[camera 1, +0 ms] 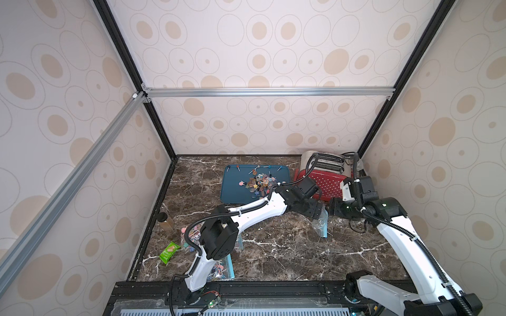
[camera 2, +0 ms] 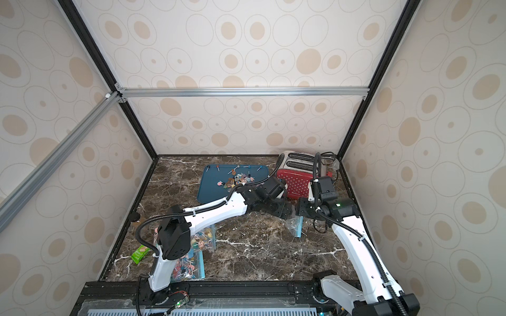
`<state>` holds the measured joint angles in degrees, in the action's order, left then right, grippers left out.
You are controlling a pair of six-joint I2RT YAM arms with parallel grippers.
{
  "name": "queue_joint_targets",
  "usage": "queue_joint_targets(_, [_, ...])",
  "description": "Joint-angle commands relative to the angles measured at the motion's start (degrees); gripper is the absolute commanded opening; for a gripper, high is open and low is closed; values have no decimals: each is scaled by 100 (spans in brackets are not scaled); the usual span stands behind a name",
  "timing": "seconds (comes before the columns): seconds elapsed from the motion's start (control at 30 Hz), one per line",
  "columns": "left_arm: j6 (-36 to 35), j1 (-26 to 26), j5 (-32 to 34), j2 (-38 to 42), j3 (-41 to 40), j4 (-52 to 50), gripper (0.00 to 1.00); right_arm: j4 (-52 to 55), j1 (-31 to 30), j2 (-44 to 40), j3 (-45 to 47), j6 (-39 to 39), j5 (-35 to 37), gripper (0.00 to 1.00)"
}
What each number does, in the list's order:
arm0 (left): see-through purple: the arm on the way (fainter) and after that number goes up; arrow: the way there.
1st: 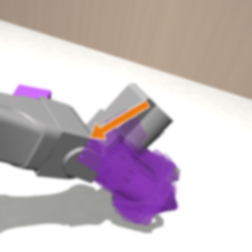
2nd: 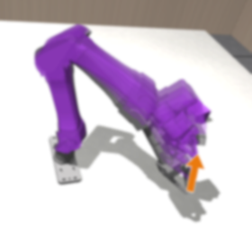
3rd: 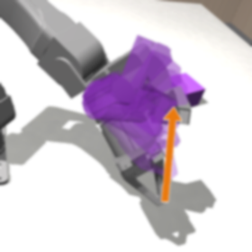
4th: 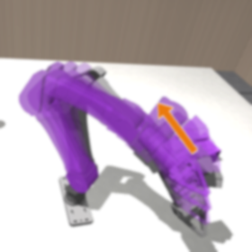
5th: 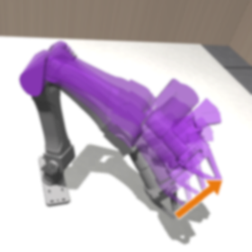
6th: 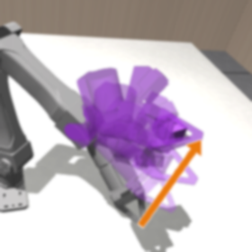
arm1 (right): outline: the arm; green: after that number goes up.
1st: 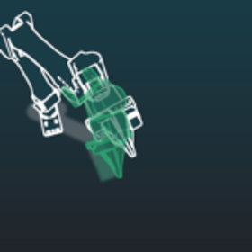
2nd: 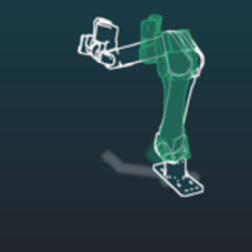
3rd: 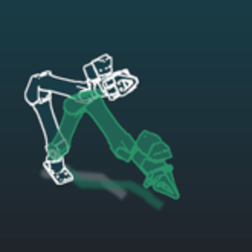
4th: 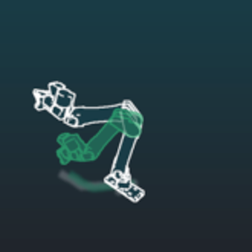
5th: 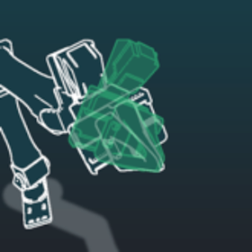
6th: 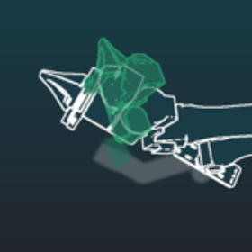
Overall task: Pour candies out of the ziploc bag
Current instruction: Place the ziploc bag at the center of the board, then adjust the ziploc bag at the center of the board.
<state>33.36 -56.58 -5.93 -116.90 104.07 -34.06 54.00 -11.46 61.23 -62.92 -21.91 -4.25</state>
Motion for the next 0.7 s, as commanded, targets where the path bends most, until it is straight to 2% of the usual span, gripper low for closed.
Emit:
queue_joint_targets(0.0, [-142, 260, 631, 742, -296, -472, 99, -117, -226, 115, 92, 113, -374, 63])
queue_joint_targets(0.27, [-25, 788, 1590, 2247, -1554, -1132, 99, -811, -1722, 961, 38, -344, -387, 58])
queue_joint_targets(0.4, [258, 1076, 1666, 2896, -2294, -1247, 99, -1028, -1900, 1356, 24, -548, -108, 55])
queue_joint_targets(0.53, [550, 1397, 1588, 3421, -2962, -1370, 90, -1071, -1978, 1763, -160, -507, -148, 52])
queue_joint_targets(0.67, [777, 1637, 1543, 3770, -3457, -1645, 83, -1274, -2500, 2430, -453, -556, -336, 52])
